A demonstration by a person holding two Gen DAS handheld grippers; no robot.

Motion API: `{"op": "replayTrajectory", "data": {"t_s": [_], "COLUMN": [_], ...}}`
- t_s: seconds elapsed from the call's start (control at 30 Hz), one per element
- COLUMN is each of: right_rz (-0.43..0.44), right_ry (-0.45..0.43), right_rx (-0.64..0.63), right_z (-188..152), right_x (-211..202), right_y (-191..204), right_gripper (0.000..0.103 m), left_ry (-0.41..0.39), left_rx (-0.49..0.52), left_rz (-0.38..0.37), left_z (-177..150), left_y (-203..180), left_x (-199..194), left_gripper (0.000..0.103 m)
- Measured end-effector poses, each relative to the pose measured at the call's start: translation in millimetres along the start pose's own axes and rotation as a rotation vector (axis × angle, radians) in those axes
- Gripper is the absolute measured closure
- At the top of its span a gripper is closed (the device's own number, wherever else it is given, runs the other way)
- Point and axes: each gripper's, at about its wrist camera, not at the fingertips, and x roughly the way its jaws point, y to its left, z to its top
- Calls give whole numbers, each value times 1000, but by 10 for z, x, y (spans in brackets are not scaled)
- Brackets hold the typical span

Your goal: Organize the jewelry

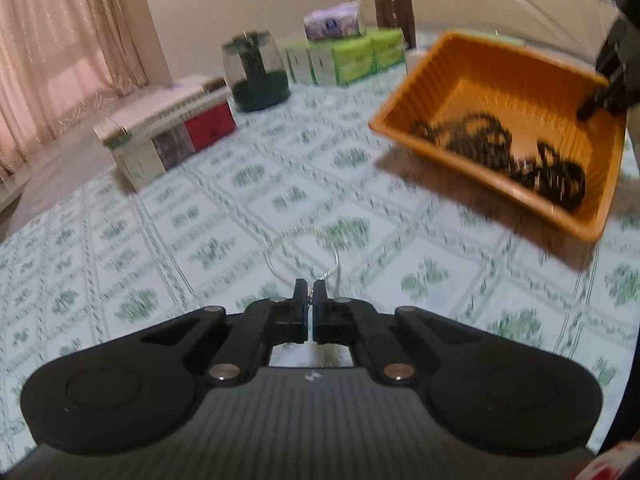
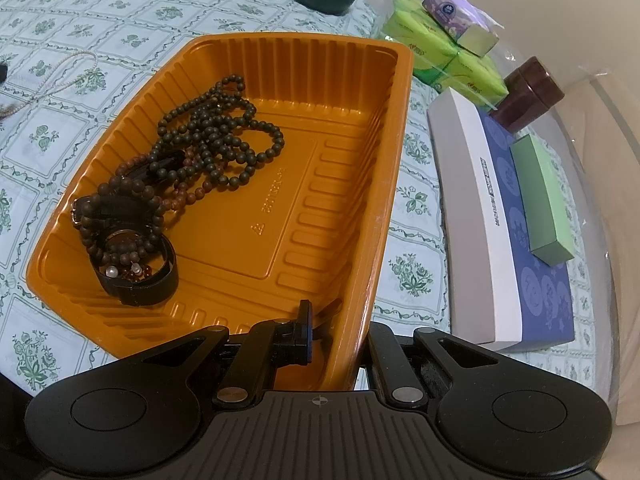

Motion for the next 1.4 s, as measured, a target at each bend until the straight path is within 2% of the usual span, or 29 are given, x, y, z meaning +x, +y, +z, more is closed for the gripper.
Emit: {"op": "replayTrajectory", "data": {"t_s": [0.4,0.6,0.8,1.1,1.4], "right_rz": [0,-1,-3,-4,1], "right_ry": [-1,-2,-4,-5,-4], "right_rx": [1,-1,-4,-6,0], "right_z": [1,2,4,2,3], "right_x": [0,-10,-19,-34,-26], "right_y": [1,3,8,2,-12], "right_gripper": [96,96,96,96,96], "left_ry": [-139,-182,-210,-266,-313], "left_rx": [-44,-69,-39,18,94], "left_rz": [8,8,2,-86,-219], "left_z": [653,951,1233,1663,2143], "left_y": [281,352,327,60,-517], "left_x": [-474,-633,-704,-735,-619], "left_gripper": [102,102,102,102,102]}}
